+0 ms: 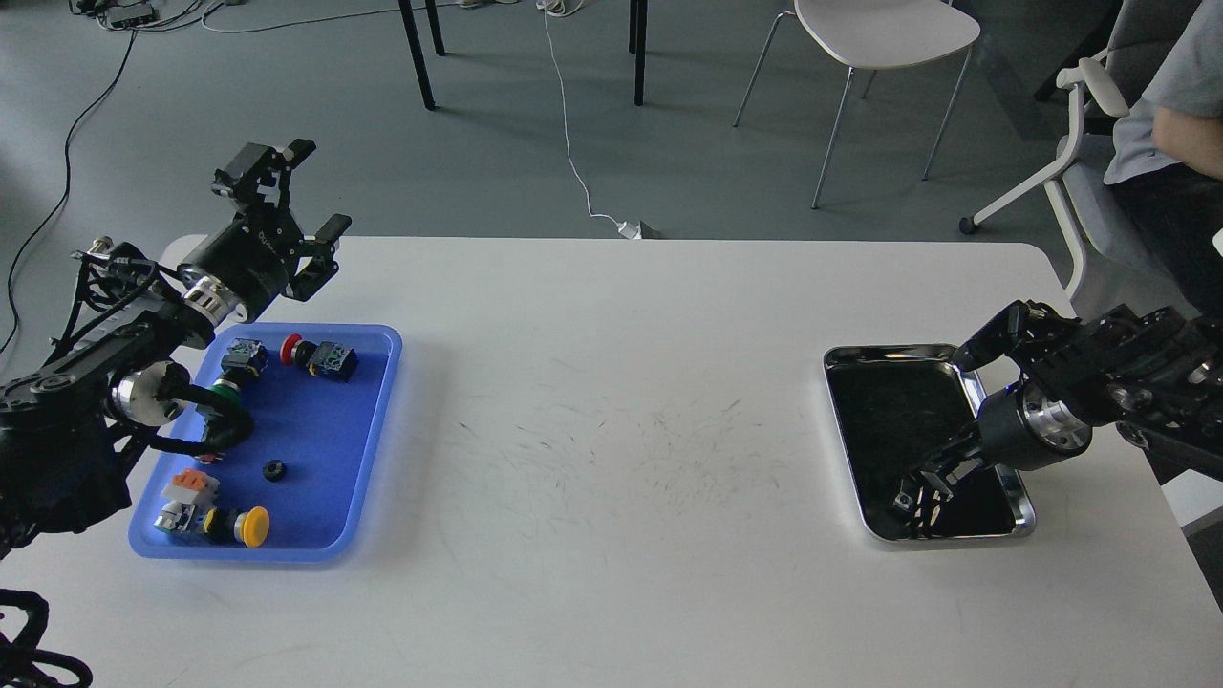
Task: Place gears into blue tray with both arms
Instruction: 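Lift the black part and carry it toward the table centre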
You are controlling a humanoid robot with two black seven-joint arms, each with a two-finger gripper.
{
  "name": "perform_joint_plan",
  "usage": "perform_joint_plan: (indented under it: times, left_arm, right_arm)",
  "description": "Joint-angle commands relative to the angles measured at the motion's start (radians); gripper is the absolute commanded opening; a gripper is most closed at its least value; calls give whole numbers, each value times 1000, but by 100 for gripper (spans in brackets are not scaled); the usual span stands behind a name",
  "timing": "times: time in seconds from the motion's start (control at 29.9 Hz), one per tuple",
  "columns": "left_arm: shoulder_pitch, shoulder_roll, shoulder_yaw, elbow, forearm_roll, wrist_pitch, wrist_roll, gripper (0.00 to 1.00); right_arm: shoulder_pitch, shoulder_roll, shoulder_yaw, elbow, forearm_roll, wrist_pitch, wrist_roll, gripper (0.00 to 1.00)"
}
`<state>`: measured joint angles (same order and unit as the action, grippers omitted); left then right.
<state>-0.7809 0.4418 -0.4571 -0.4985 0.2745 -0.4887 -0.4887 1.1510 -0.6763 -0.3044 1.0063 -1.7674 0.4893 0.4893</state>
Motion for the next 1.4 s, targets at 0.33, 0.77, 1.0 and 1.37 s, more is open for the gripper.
perform_joint_plan:
  times: [0.33,0.77,1.0,1.37]
  left_arm:
    - [-1,8,2,0,0,0,0,99]
    - [-9,41,2,-11,2,0,0,99]
    - [-15,75,2,-15,2,0,0,99]
    - [-15,127,11,-51,2,0,0,99]
  right_arm:
    - [89,33,145,-14,74,-1,-1,1]
    - [53,208,453,-58,78,-1,-1,1]
    - [-28,366,545,-63,180,-1,-1,1]
    - [-177,639,620,-185,209,-93,-1,1]
